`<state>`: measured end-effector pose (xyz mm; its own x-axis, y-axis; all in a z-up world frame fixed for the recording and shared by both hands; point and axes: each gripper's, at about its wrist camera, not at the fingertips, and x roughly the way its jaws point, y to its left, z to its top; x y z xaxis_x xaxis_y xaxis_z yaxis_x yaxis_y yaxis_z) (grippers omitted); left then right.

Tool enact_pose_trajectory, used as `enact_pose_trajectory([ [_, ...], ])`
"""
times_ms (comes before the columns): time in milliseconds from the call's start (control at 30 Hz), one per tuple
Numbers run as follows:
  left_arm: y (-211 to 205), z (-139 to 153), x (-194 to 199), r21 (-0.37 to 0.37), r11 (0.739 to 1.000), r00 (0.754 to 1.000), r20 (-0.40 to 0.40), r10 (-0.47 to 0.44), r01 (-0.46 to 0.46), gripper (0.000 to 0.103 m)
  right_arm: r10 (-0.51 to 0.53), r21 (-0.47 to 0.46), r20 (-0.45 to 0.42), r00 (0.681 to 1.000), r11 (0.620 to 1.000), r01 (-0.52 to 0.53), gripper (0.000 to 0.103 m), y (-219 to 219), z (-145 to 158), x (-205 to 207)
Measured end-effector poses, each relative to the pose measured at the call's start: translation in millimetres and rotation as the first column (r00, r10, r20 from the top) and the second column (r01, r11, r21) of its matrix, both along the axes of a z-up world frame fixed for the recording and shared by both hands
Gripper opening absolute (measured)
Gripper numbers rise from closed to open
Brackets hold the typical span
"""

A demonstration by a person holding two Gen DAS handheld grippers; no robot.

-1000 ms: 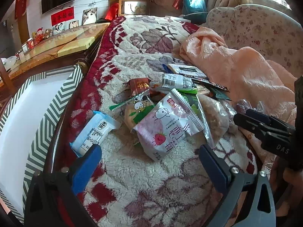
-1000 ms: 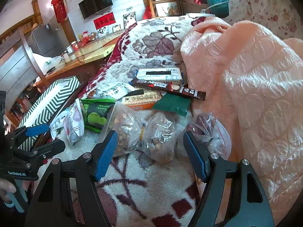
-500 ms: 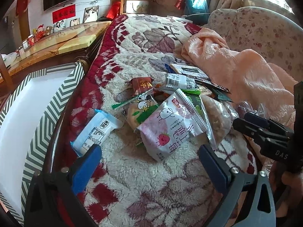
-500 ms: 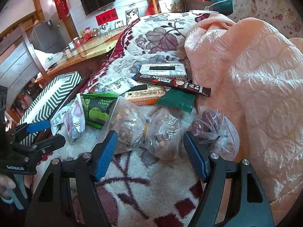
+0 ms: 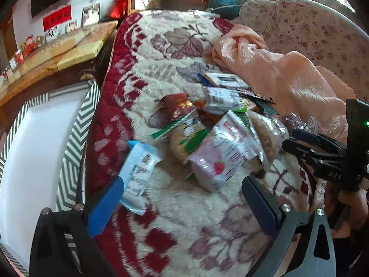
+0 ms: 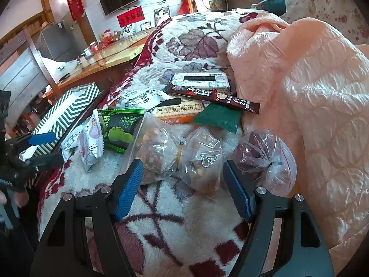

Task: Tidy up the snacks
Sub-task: 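Move the left gripper to the blue-white pastry packet and grasp it, then grasp the pink strawberry snack bag with the right gripper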

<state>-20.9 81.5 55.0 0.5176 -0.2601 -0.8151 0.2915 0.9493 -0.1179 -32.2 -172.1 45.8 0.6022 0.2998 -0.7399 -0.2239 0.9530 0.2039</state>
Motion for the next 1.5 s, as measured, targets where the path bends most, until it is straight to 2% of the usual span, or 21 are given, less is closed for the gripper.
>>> enact_pose_trajectory([
  [100, 8, -8, 5, 0.016, 1.000, 0.999, -0.034, 0.008, -0.008, 0.103, 0.008, -0.005, -0.001, 1.000, 1.000, -0.008, 0.072, 1, -1, 0],
  [200, 12, -16, 9, 0.000, 1.000, 0.998, -0.065, 0.010, -0.010, 0.103, 0.015, -0.006, 0.001, 1.000, 1.000, -0.015, 0.072, 2, -1, -1],
  [333, 10, -20, 15, 0.035, 0.999, 0.998, -0.063, 0.002, 0.000, 0.102, 0.013, -0.006, -0.004, 1.000, 1.000, -0.013, 0.072, 3, -1, -2],
  [467, 7, -24, 21, 0.072, 0.997, 0.997, -0.070, -0.014, 0.019, 0.072, 0.007, -0.008, -0.008, 1.000, 1.000, -0.007, 0.072, 2, -2, 0],
  [533, 8, -29, 24, 0.070, 0.997, 0.996, -0.092, -0.010, 0.017, 0.064, 0.007, -0.009, -0.008, 1.000, 1.000, -0.007, 0.072, 2, -2, 0],
  [567, 9, -31, 25, 0.068, 0.998, 0.995, -0.097, -0.003, 0.010, 0.056, 0.009, -0.011, -0.007, 1.000, 1.000, -0.009, 0.072, 3, -2, 0],
  [600, 11, -32, 26, 0.064, 0.998, 0.995, -0.101, 0.008, -0.002, 0.043, 0.015, -0.013, -0.003, 1.000, 1.000, -0.015, 0.072, 4, -1, 0],
  [633, 14, -32, 26, 0.060, 0.998, 0.995, -0.098, 0.027, -0.021, 0.037, 0.020, -0.015, 0.001, 1.000, 1.000, -0.020, 0.072, 5, 0, -1],
  [700, 19, -31, 26, 0.030, 0.998, 0.994, -0.098, 0.051, -0.048, 0.031, 0.038, -0.011, 0.021, 0.999, 0.999, -0.038, 0.072, 7, 4, -3],
  [767, 21, -30, 23, 0.007, 0.998, 0.993, -0.096, 0.061, -0.061, 0.030, 0.064, -0.007, 0.045, 0.997, 0.998, -0.064, 0.072, 11, 11, -6],
  [833, 17, -29, 19, 0.022, 0.998, 0.994, -0.087, 0.060, -0.058, 0.030, 0.094, -0.017, 0.047, 0.994, 0.996, -0.093, 0.072, 17, 15, -6],
  [1000, 12, -27, 11, -0.016, 0.996, 0.992, -0.096, 0.082, -0.084, 0.030, 0.130, -0.077, 0.004, 0.991, 0.989, -0.130, 0.072, 31, 13, -2],
  [1100, 10, -25, 7, -0.025, 0.996, 0.992, -0.095, 0.087, -0.090, 0.030, 0.154, -0.097, -0.050, 0.987, 0.983, -0.158, 0.072, 34, 8, 8],
  [1200, 11, -25, 7, -0.035, 0.994, 0.990, -0.100, 0.098, -0.102, 0.030, 0.154, -0.136, -0.048, 0.987, 0.978, -0.159, 0.072, 32, 10, 14],
  [1367, 13, -27, 8, -0.046, 0.993, 0.988, -0.108, 0.107, -0.113, 0.030, 0.161, -0.074, -0.057, 0.985, 0.984, -0.165, 0.072, 26, 17, 16],
  [1500, 12, -28, 7, -0.040, 0.993, 0.989, -0.108, 0.104, -0.109, 0.030, 0.289, -0.061, -0.050, 0.956, 0.955, -0.292, 0.072, 48, 21, 9],
])
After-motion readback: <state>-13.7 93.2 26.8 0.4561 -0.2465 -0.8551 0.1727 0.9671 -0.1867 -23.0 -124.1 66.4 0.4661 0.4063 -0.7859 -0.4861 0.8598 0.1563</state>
